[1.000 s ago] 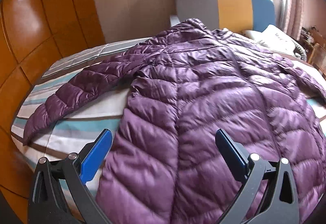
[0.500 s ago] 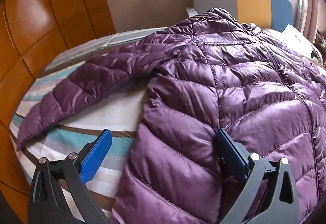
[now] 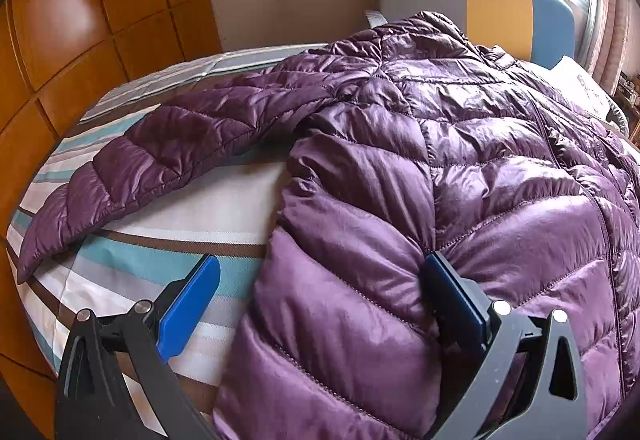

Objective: Fold large clothes
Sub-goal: 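Grasp the sleeve cuff with the right tool and fold it across the jacket body, then open the right tool to release the sleeve on the jacket body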

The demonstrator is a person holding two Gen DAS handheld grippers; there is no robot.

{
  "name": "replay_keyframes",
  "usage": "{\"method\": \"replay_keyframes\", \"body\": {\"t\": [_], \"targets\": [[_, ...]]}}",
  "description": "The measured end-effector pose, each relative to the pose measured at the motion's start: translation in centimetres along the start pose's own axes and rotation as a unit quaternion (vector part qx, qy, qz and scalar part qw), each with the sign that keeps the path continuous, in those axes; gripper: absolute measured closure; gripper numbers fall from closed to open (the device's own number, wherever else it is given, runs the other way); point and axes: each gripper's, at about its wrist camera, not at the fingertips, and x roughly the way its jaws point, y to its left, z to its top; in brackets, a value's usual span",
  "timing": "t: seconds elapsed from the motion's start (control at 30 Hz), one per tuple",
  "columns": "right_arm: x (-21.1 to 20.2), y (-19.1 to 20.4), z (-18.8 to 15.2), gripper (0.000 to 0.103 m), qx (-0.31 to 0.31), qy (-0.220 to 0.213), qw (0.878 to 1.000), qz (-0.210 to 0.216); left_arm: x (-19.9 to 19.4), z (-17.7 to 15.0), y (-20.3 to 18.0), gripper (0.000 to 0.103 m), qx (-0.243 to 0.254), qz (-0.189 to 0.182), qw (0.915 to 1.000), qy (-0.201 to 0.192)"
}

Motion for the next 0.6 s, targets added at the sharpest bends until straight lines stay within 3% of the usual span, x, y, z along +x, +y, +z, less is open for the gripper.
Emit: {"method": "replay_keyframes", "body": {"t": [0.17,0.27,0.5,0.6], "targets": [[0.2,3.6,0.1,0.089,-0.11,-0.017,0.992,-0.062,0.6,0.1,0.6,0.002,-0.017,-0.023,0.9995,0.014],[-0.4,6.6,-1.1,0.089,-0.198,-0.044,0.976,-0.079,0.7,0.0,0.8,0.002,-0.024,-0.03,0.9992,0.014],[-0.5,14.1,-8.6,0.089,-0.402,-0.081,0.909,-0.082,0.4,-0.1,0.3,0.002,-0.013,-0.013,0.9998,0.004],[0.1,16.6,-13.3,0.089,-0.482,-0.08,0.87,-0.065,0.4,-0.1,0.3,0.002,-0.014,-0.013,0.9998,0.003]]}}
